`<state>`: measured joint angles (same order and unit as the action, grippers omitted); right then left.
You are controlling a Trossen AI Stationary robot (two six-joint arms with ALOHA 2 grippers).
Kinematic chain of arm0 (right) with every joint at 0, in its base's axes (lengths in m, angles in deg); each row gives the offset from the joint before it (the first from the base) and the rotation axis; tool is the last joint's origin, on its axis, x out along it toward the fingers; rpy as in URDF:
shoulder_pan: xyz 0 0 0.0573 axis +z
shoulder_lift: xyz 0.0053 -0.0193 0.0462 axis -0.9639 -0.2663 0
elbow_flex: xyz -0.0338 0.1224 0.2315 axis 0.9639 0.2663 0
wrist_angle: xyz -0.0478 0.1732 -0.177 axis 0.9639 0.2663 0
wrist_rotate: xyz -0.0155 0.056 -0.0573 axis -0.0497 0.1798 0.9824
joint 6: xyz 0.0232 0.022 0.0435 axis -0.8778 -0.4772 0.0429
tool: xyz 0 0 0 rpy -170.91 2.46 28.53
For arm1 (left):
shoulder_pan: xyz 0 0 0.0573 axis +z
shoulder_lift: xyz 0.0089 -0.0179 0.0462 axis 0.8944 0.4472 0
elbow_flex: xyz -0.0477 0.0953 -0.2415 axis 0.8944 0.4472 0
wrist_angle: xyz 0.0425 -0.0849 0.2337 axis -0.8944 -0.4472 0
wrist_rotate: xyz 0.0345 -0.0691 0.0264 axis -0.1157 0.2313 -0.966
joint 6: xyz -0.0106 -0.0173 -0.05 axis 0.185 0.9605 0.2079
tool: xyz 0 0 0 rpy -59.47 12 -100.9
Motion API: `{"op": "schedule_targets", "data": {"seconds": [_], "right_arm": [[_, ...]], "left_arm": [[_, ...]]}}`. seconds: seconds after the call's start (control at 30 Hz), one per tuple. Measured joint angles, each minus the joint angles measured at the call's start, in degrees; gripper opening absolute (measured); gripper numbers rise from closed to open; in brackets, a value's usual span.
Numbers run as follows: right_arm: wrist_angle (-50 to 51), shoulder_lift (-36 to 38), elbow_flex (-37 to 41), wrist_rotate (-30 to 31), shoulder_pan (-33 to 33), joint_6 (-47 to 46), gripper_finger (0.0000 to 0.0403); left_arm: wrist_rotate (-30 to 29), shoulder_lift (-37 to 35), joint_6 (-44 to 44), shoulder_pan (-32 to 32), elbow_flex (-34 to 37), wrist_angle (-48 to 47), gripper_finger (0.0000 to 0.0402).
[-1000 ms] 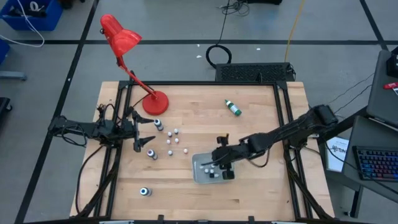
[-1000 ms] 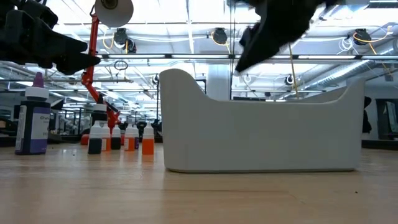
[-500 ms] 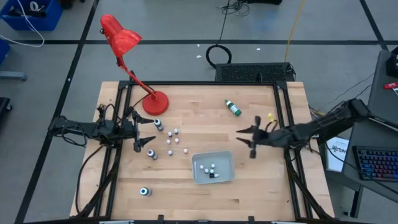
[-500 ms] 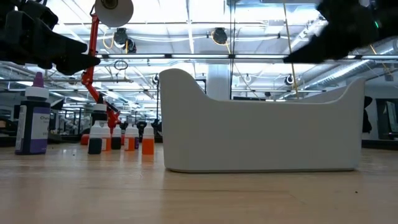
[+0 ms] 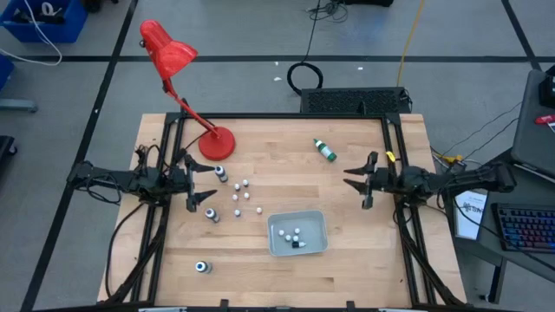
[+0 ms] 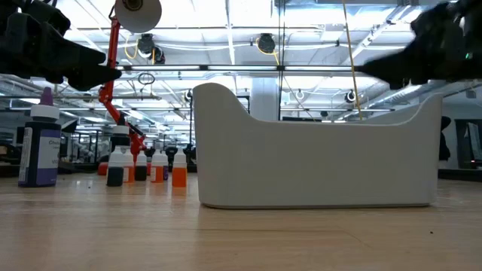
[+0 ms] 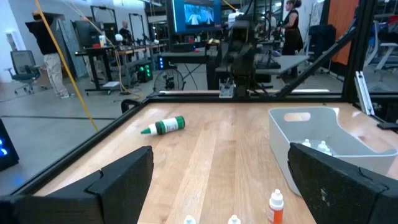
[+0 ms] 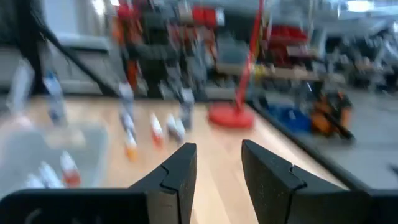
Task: Pick & Place food coloring
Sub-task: Put the small dark blue food coloring bottle into the gray bin
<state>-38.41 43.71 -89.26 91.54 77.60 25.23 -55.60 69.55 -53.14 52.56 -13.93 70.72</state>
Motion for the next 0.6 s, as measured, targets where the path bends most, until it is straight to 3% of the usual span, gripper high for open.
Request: {"op": "schedule_targets", "data": {"seconds": [0.17, 0.33, 0.6], "right_arm": [[1.82, 0.27, 0.07, -1.22, -4.56, -0.25, 0.0116], [0.93, 0.37, 0.11, -9.12, -6.77, 0.72, 0.0116], [-1.51, 0.35, 0.15, -8.88, -7.95, 1.05, 0.0116]], "left_arm": [[0.0, 0.0, 0.01, 0.0, 0.0, 0.17, 0.0365], [0.0, 0.02, 0.0, 0.02, 0.0, 0.09, 0.0365], [0.0, 0.0, 0.03, 0.01, 0.0, 1.96, 0.0365]]}}
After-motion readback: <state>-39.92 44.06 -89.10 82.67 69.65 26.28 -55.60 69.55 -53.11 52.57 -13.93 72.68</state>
